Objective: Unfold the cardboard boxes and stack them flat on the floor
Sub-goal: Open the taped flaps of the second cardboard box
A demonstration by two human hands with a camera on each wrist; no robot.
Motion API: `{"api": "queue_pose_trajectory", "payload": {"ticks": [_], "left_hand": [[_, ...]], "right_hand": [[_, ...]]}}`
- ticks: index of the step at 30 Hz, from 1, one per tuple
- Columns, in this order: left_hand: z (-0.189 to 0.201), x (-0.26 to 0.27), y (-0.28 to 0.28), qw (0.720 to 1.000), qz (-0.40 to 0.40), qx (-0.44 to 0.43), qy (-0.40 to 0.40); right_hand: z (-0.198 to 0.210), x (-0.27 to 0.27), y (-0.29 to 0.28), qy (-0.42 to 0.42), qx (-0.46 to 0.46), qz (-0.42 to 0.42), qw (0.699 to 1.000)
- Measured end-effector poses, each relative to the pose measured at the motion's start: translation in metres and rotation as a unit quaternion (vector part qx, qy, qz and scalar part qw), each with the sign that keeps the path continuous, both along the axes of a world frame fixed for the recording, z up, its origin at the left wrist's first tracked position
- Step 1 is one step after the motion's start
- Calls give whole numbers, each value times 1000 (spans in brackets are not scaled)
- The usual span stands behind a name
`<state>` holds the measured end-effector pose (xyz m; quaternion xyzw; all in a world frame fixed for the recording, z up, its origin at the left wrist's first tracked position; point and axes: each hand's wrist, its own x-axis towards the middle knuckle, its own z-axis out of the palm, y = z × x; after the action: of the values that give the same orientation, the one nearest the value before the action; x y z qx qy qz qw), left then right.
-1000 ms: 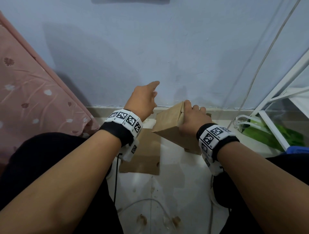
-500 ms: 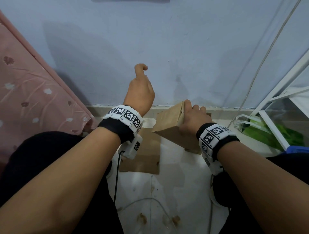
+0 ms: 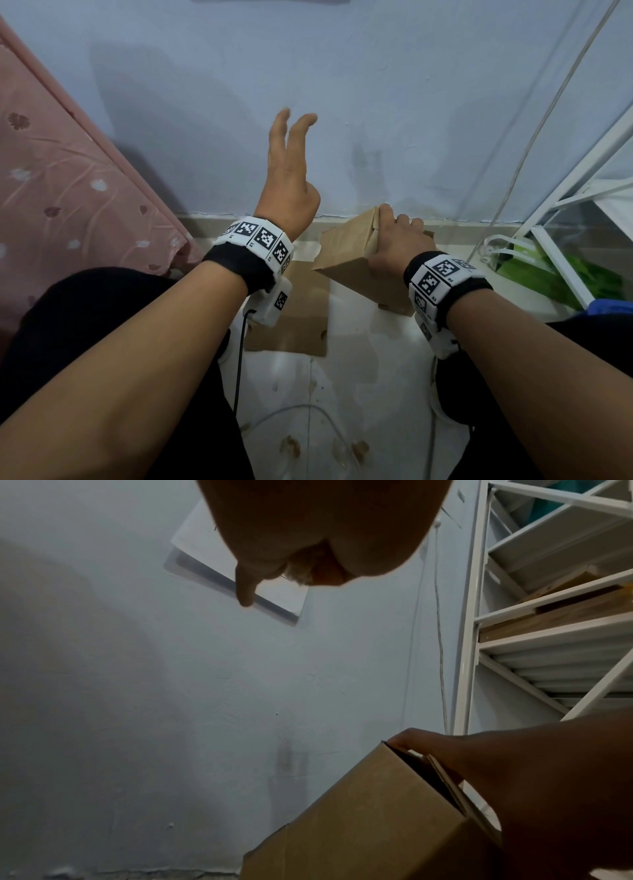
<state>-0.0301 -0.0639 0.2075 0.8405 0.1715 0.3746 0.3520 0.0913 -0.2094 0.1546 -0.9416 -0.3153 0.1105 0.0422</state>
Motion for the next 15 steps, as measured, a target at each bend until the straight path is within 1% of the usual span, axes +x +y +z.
{"api": "queue_pose_trajectory", "payload": {"ticks": [2,3,5,7,8,11,14,15], "left_hand": [[4,-3,0,1000,13,-21,-12],[7,-3,-2,999,39,-21,-4],[13,-1,-6,994,98,9,50],[13,0,-7,984,127,46,115],[11,2,-5,985,115,38,121],[0,6,4,988,60,-40,135],[-8,10,8,987,46,-97,123],[-8,10,9,987,45,-96,120]], "right_hand": [[0,0,0,4,-3,0,1000],[0,0,0,3,-3,0,1000],[0,-1,0,0,-1,1,1000],[0,-1,0,-3,4,2,1000],[-1,-1,-1,-3,7,3,1000],[-2,-1,-2,-4,14,9,1000],[-2,-1,-2,-4,19,8,1000],[-1,-1,-2,-4,18,8,1000]]}}
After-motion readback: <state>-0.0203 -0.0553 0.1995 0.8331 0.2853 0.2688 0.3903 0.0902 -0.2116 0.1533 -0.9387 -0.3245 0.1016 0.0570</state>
